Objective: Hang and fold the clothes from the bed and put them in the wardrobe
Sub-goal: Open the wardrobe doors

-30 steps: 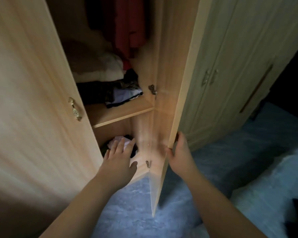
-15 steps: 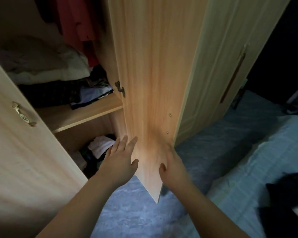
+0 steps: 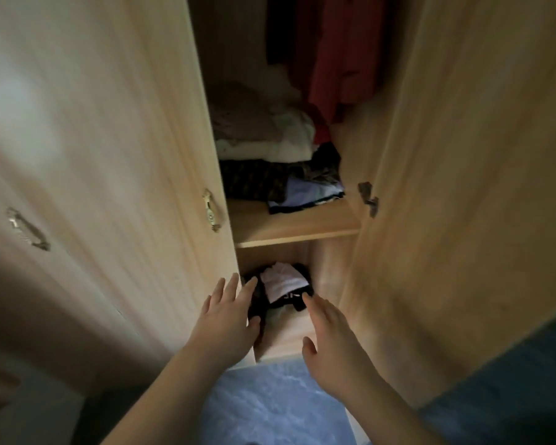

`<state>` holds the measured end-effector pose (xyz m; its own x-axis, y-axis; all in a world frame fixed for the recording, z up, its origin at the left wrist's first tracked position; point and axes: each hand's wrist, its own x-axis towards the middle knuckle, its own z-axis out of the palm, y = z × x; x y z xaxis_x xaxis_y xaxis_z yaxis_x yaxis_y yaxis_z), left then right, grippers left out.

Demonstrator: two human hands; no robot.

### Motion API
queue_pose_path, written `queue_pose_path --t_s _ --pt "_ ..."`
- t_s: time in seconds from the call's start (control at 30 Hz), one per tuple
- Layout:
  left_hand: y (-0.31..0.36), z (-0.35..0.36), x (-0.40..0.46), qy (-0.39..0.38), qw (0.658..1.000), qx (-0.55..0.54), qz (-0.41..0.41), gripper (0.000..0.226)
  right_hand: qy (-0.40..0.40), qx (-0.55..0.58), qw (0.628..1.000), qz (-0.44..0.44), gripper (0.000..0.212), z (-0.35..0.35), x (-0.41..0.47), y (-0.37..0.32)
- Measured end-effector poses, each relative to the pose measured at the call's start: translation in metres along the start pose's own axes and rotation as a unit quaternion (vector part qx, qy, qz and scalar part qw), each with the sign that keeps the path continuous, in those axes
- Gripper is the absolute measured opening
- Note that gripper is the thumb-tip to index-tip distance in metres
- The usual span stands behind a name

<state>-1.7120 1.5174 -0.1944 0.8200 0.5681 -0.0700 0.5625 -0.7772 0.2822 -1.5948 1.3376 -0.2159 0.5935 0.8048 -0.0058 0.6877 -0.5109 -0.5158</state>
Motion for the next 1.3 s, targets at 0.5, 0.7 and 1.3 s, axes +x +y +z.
queue_pose_path --t_s 0.5,0.7,1.3 --pt "-0.069 -0.051 0.162 0.201 0.95 -0.236 0.03 0.053 -0.07 0.02 0.996 0.051 0.067 0.027 0.134 -0.054" --pt "-0.063 -0.042 0.16 0.233 0.917 -0.325 0.001 0.038 -0.105 0.017 0.992 0.063 0.059 0.022 0.104 -0.055" --pt "-0.11 -0.03 -0.128 0.305 0.924 -0.171 -0.154 0.04 -0.166 0.039 0.983 -0.072 0.057 0.035 -0.093 -0.101"
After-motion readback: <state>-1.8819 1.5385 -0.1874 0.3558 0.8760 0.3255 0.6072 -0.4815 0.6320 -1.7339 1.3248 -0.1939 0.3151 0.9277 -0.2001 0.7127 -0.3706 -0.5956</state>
